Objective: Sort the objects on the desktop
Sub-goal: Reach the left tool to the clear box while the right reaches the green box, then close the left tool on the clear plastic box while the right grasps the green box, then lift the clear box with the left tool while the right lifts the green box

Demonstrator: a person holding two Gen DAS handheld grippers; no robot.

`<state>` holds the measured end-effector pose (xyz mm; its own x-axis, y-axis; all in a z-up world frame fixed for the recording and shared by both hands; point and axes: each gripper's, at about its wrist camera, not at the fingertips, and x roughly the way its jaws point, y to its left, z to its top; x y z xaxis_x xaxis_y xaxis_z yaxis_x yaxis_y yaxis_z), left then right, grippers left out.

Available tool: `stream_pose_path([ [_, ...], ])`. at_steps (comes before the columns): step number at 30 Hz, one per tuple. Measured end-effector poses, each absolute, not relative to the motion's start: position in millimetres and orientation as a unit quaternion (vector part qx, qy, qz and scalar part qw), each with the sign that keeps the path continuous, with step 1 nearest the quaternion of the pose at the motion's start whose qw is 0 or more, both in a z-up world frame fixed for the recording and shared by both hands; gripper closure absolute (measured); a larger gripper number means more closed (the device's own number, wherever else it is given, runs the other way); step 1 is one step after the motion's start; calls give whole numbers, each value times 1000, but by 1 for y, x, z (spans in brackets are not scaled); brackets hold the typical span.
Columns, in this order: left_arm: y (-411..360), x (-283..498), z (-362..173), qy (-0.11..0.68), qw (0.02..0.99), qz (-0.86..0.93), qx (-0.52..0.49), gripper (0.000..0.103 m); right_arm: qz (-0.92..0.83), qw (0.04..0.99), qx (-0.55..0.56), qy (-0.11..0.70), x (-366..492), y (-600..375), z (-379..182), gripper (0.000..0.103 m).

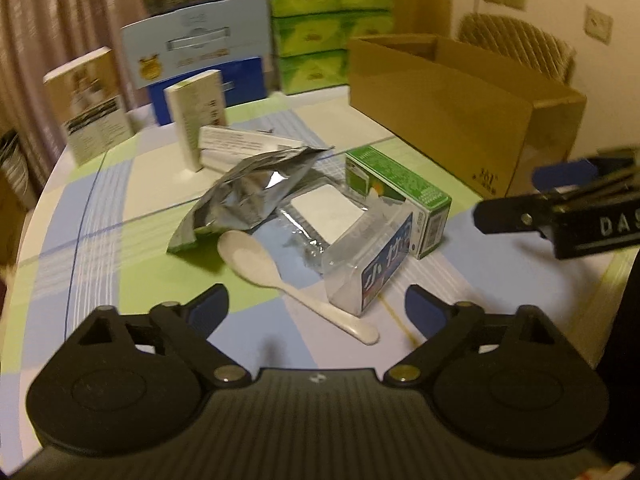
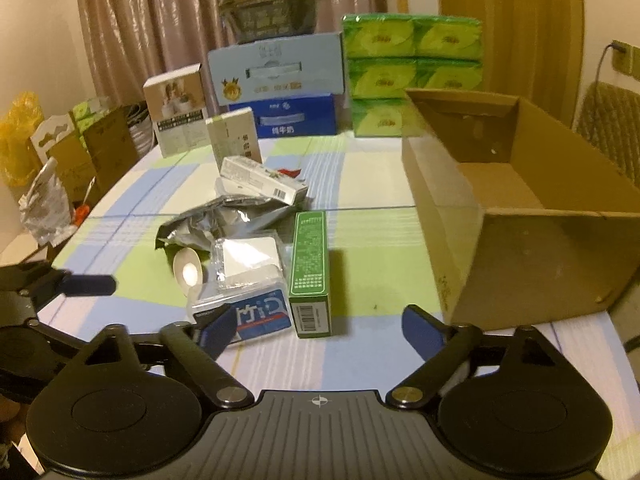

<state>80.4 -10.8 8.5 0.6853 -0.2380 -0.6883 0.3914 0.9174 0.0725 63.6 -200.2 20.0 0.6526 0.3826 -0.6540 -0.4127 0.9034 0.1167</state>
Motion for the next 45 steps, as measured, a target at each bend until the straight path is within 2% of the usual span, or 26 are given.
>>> stream_pose_path([
  [2,-14,87,1,355,908,-183,128,18,226,905,-22,358,70,-197,16,30],
  [8,-18,103,-12,353,901,-215,136,19,235,900,-24,368,90,-193,6,42],
  [10,-21,109,-15,355,898,-221,138,24,235,897,-23,373,97,-192,2,46],
  [15,-29,118,-22,358,891,-241,141,33,237,896,-16,375,106,-193,-1,50],
  [18,-33,121,-24,358,888,-252,142,43,240,894,-17,378,110,-190,-3,51],
  [20,-35,123,-25,361,885,-255,142,59,243,893,-17,379,112,-189,-4,52],
  [23,-35,122,-26,364,885,-255,137,65,246,891,-19,380,113,-186,-6,53],
  [30,-25,107,-19,381,892,-222,100,70,249,889,-22,385,117,-182,-8,58],
  [37,-23,90,-14,376,900,-194,101,71,246,888,-32,387,122,-177,-10,73],
  [45,-23,92,-15,372,904,-193,82,67,239,880,9,410,111,-197,-6,76],
])
